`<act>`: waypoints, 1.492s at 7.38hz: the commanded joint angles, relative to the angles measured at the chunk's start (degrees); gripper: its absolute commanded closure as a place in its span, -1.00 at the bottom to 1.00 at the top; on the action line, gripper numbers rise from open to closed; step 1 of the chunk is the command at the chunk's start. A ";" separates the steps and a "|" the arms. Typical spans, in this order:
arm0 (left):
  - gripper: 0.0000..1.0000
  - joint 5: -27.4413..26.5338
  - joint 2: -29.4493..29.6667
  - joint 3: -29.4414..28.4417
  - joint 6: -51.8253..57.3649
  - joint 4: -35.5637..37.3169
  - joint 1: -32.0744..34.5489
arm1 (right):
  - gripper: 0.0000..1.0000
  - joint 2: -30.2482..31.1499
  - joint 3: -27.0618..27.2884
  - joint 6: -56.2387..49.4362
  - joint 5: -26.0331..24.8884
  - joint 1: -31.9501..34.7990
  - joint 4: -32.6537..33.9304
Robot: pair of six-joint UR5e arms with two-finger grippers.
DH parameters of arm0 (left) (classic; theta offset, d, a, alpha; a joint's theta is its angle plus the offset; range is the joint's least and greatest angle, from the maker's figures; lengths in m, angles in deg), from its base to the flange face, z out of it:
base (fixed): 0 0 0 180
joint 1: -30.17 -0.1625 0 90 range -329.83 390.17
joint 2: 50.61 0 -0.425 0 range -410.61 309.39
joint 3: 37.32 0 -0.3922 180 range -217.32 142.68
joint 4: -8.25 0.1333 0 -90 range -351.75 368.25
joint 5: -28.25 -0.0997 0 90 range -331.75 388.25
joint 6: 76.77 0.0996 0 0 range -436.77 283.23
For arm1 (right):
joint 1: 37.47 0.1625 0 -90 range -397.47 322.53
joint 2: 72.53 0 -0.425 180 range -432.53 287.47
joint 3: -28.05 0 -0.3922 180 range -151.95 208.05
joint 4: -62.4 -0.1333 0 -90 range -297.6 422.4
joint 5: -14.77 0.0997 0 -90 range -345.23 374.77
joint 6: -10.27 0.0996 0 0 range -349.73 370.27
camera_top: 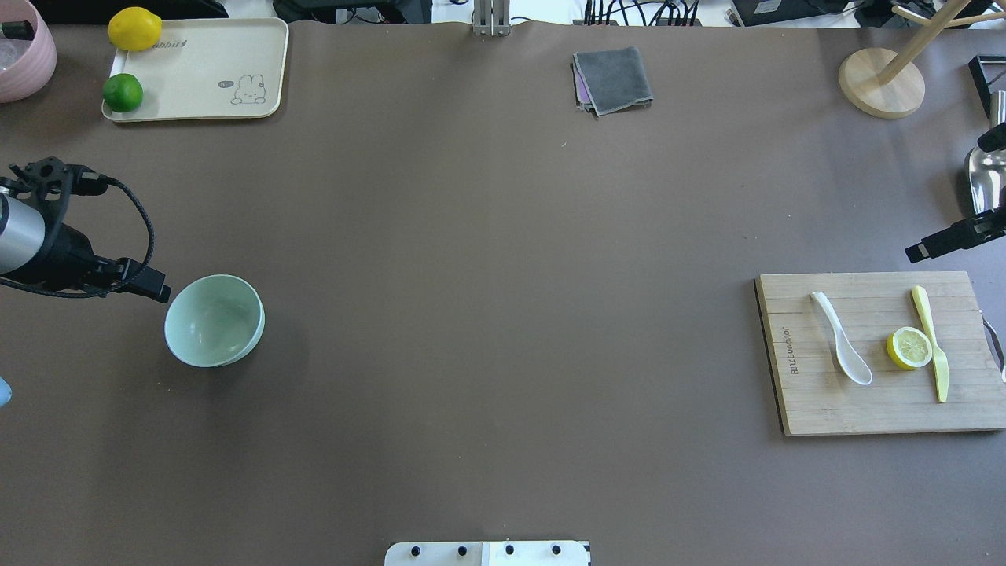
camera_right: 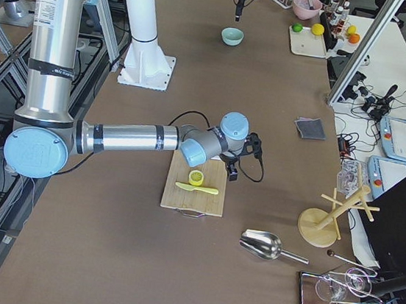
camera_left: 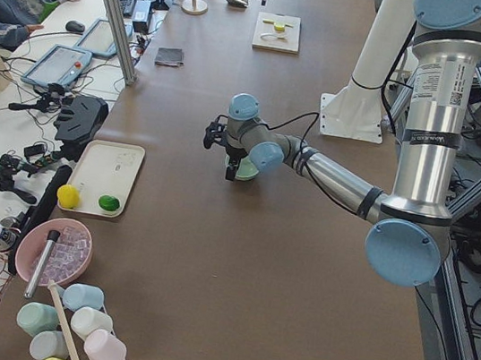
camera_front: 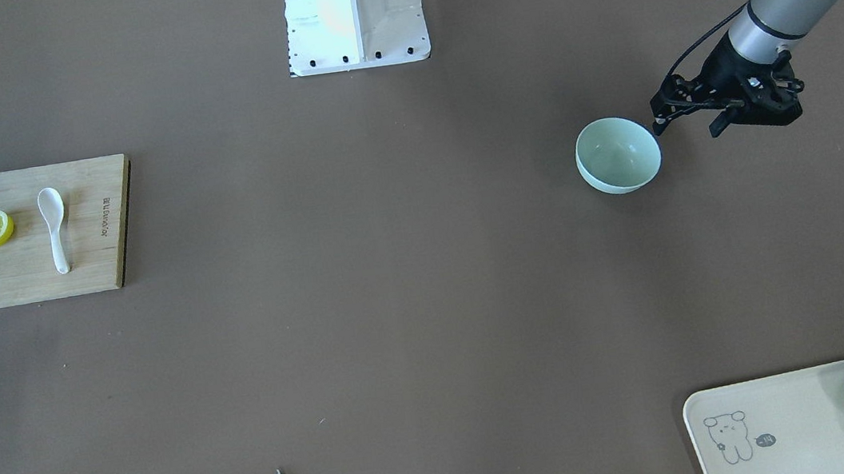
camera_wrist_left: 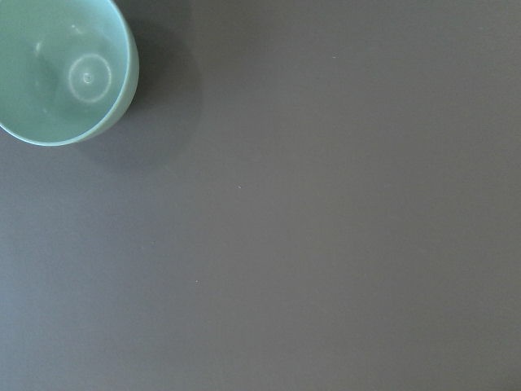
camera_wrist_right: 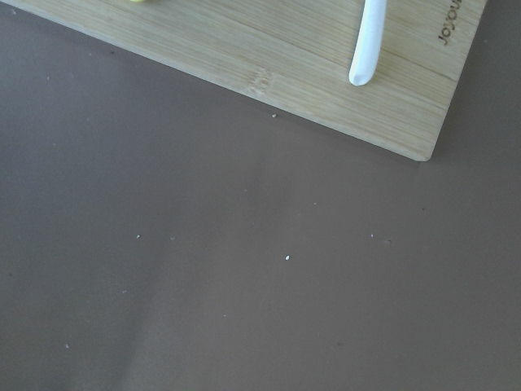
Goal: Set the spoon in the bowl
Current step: 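Reach left gripper to green bowl rim while right gripper nears white spoon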
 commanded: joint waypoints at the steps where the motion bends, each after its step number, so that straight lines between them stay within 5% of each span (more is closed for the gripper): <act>1: -0.89 -0.41 1.05 -2.96 -0.25 -2.25 -2.18 | -1.00 -0.03 1.16 0.04 -0.83 -1.39 -0.01; 6: -0.46 -2.59 3.25 -7.81 -0.25 -4.47 -4.64 | -1.00 -0.39 1.51 5.05 -0.75 -3.50 -0.01; 7: -0.09 -4.00 3.25 -7.81 -0.33 -4.56 -5.26 | -1.00 -0.39 1.51 5.05 -0.75 -3.50 -0.01; 8: 0.70 -4.02 3.25 -7.47 -0.33 -4.56 -5.18 | -1.00 -0.47 1.51 5.14 -0.75 -3.59 -0.01; 9: 1.00 -3.75 3.25 -7.46 -0.33 -4.56 -5.18 | -1.00 -0.65 1.51 5.14 -0.75 -3.59 -0.01; 11: 1.00 -3.14 3.43 -5.89 -0.51 -4.56 -5.18 | -1.00 -0.74 1.51 5.23 -0.75 -3.67 -0.01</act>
